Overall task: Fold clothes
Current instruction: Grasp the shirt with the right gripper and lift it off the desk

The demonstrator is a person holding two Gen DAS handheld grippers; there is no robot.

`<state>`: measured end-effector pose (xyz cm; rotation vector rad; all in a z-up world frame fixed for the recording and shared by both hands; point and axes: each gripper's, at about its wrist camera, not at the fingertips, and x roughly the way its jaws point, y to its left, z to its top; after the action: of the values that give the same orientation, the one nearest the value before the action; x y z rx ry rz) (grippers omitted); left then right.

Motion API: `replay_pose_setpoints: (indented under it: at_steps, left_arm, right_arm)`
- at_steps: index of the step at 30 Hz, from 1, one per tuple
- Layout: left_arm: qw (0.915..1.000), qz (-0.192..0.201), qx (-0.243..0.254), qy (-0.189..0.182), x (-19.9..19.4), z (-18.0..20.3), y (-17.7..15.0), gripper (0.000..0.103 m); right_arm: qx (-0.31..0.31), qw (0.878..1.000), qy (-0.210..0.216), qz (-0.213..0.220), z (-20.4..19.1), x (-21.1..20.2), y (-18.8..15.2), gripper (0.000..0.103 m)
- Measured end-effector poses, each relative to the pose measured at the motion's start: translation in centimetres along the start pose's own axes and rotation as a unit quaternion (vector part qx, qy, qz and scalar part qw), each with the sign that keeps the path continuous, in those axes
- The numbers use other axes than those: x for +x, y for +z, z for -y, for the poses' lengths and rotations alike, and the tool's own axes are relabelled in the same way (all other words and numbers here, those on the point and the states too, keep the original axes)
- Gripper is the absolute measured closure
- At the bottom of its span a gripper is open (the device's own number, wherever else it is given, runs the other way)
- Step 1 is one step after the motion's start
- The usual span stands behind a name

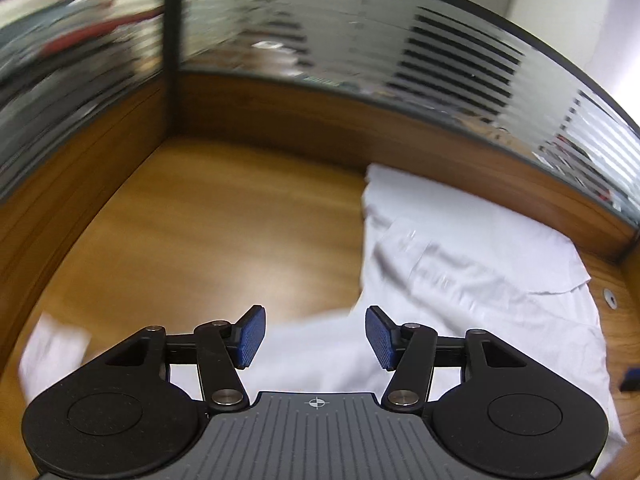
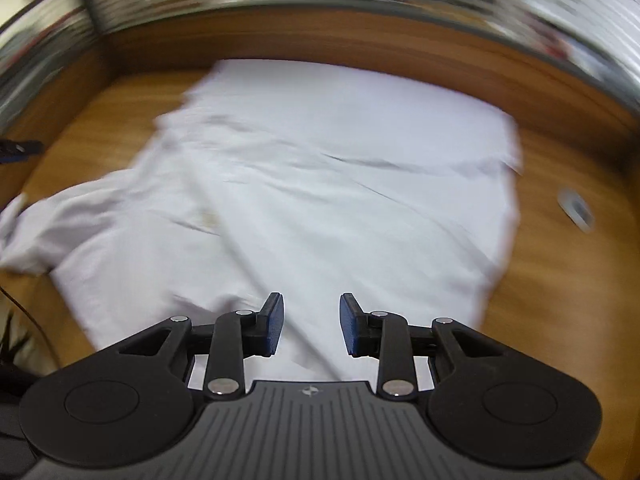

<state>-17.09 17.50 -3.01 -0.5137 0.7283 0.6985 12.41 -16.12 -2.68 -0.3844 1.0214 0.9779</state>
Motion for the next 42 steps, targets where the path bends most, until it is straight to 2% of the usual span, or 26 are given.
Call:
replay_pose_setpoints:
  at_steps: [4,8,12,18,24,26,28,36,42]
  left_arm:
    - [0.9986,-0.012,-0.044,0.027,-2.6,-1.7,-4.2,0.044]
    - [0.9971,-0.015,-0.057,0.048,-5.1,-3.3,-7.6,0.044]
    - [0.9956,-0.007,-0.071,0.062,-6.9,-5.4,-9.5,0.044]
    - [0.9912,0.010,-0.098,0.089,-9.2,-8.3,-11.1,0.043]
    - [0.9875,0.013,-0.120,0.101,-10.5,-10.5,-12.0,0.042]
    - [0.9862,0.013,-0.129,0.103,-10.9,-10.9,-12.2,0.042]
    - [0.9854,0.013,-0.133,0.105,-11.2,-11.2,-12.5,0.042]
    - [0.9826,0.006,-0.146,0.115,-11.7,-12.5,-13.6,0.041]
    - [0.9798,-0.002,-0.159,0.121,-11.8,-13.2,-14.1,0.041]
  right_arm:
    - [-0.082,0.995,0.057,-0.011,-4.7,1.5,4.1,0.067]
    - [-0.129,0.985,0.115,-0.016,-11.8,4.2,7.2,0.067]
    - [-0.147,0.974,0.171,-0.030,-19.4,7.2,9.0,0.065]
    - [-0.161,0.958,0.222,-0.079,-30.6,12.3,10.1,0.063]
    - [-0.123,0.955,0.239,-0.123,-37.9,17.3,11.4,0.060]
    - [-0.094,0.955,0.247,-0.136,-39.3,18.8,11.7,0.049]
    - [-0.063,0.953,0.255,-0.148,-40.6,20.3,12.0,0.044]
    - [0.054,0.937,0.277,-0.207,-44.6,26.0,12.2,0.041]
    - [0.094,0.931,0.267,-0.230,-45.6,28.5,11.9,0.041]
